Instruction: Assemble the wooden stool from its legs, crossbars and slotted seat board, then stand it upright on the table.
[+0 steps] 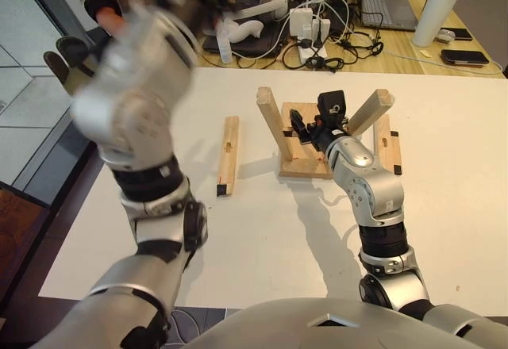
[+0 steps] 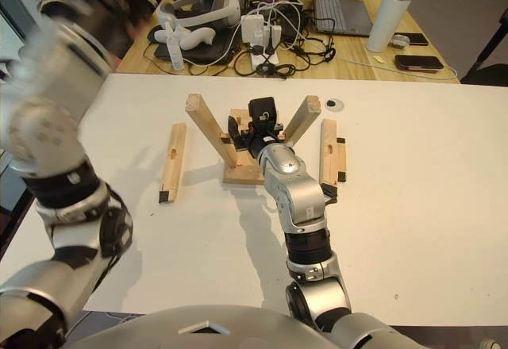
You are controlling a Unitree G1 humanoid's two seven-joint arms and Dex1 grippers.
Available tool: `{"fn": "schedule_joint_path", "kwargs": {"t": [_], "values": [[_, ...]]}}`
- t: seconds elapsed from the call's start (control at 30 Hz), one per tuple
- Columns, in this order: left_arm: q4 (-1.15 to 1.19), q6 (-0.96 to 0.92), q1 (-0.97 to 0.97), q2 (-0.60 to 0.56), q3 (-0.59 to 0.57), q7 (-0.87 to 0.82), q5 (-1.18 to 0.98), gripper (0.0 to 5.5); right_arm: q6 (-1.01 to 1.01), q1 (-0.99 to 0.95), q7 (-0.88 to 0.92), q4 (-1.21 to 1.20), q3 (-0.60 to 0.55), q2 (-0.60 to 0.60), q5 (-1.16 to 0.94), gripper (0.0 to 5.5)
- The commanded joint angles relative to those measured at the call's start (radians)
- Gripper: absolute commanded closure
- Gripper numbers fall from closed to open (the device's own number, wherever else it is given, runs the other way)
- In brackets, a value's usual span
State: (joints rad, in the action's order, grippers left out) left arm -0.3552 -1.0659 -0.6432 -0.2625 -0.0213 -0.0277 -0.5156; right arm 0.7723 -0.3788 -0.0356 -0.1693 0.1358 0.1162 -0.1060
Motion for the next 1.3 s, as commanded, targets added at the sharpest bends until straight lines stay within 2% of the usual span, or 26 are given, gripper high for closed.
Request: {"fn": "schedule_joint_path", "kwargs": {"t": [0.03, 0.2, 0.33, 0.5, 0.53, 0.7, 0.77, 0.8, 0.87, 0.97, 1.1, 1.17, 1.3], "values": [[-0.097, -0.112, 0.217, -0.070, 0.243, 0.034, 0.047, 3.47, 0.096, 0.087, 0.002, 0.077, -0.011, -0.024, -0.001, 1.95], [-0.013, 0.176, 0.077, -0.010, 0.012, -0.045, 0.149, 3.47, 0.093, 0.079, 0.007, 0.086, -0.009, -0.020, -0.002, 1.95], [-0.013, 0.301, -0.004, 0.028, -0.100, -0.081, 0.171, 3.47, 0.057, 0.045, -0.004, 0.096, 0.002, -0.025, 0.002, 1.95], [0.071, 0.425, -0.063, -0.048, -0.267, -0.118, 0.229, 3.47, -0.086, -0.089, -0.075, 0.042, 0.024, -0.067, 0.010, 1.95], [0.094, 0.437, -0.060, -0.063, -0.296, -0.118, 0.232, 3.47, -0.121, -0.129, -0.091, 0.013, 0.012, -0.064, -0.004, 2.16], [0.118, 0.438, -0.018, -0.048, -0.329, -0.127, 0.244, 3.47, -0.204, -0.458, -0.067, -0.112, -0.146, -0.042, -0.106, 3.19], [0.106, 0.375, 0.023, -0.034, -0.302, -0.126, 0.246, 3.47, -0.228, -0.557, -0.013, -0.116, -0.215, -0.106, -0.070, 3.49], [0.093, 0.283, 0.071, -0.045, -0.262, -0.110, 0.246, 3.47, -0.216, -0.562, 0.039, -0.116, -0.258, -0.159, -0.019, 3.49], [0.030, 0.129, 0.182, -0.071, -0.203, -0.082, 0.243, 3.47, -0.157, -0.472, 0.117, -0.135, -0.321, -0.256, 0.086, 3.49], [-0.085, 0.003, 0.294, -0.038, -0.230, -0.097, 0.234, 3.47, -0.063, -0.175, 0.177, -0.251, -0.383, -0.315, 0.210, 3.49], [-0.106, -0.017, 0.345, 0.055, -0.273, -0.155, 0.253, 3.47, 0.117, 0.139, 0.134, -0.368, -0.470, -0.202, 0.123, 3.49], [-0.067, 0.004, 0.329, 0.064, -0.306, -0.169, 0.266, 3.47, 0.160, 0.185, 0.112, -0.360, -0.501, -0.156, 0.064, 3.49], [-0.022, 0.040, 0.307, 0.010, -0.370, -0.179, 0.307, 3.47, 0.153, 0.195, 0.086, -0.354, -0.499, -0.161, 0.027, 3.49]]}}
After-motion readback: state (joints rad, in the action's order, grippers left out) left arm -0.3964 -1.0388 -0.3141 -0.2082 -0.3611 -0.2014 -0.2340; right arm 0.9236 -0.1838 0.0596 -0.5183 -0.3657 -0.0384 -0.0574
